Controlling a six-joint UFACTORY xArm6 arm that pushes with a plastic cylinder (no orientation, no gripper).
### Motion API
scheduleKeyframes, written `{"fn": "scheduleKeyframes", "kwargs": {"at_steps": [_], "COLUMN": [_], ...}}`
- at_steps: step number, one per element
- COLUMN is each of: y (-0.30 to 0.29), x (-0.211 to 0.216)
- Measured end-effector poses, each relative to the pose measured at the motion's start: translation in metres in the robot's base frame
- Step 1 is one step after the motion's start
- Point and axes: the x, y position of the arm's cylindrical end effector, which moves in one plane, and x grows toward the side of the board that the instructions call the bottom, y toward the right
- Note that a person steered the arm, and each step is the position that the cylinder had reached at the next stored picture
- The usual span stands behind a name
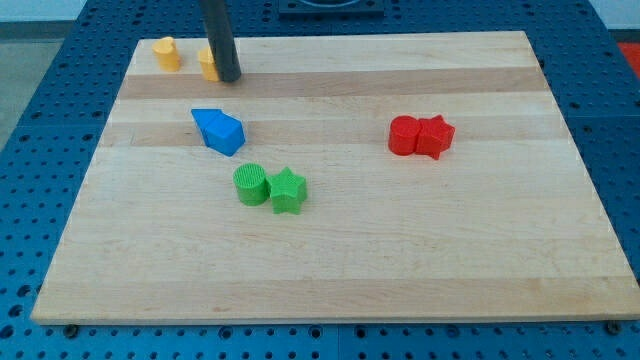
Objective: Move the yellow hexagon to the yellow heart
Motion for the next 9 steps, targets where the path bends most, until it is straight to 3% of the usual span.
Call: {"fn": "scheduleKeyframes", "kwargs": {"at_steps": [3,7,9], "y": [-0.021,0.084,0.067], "x": [0.001,0.103,0.146]}}
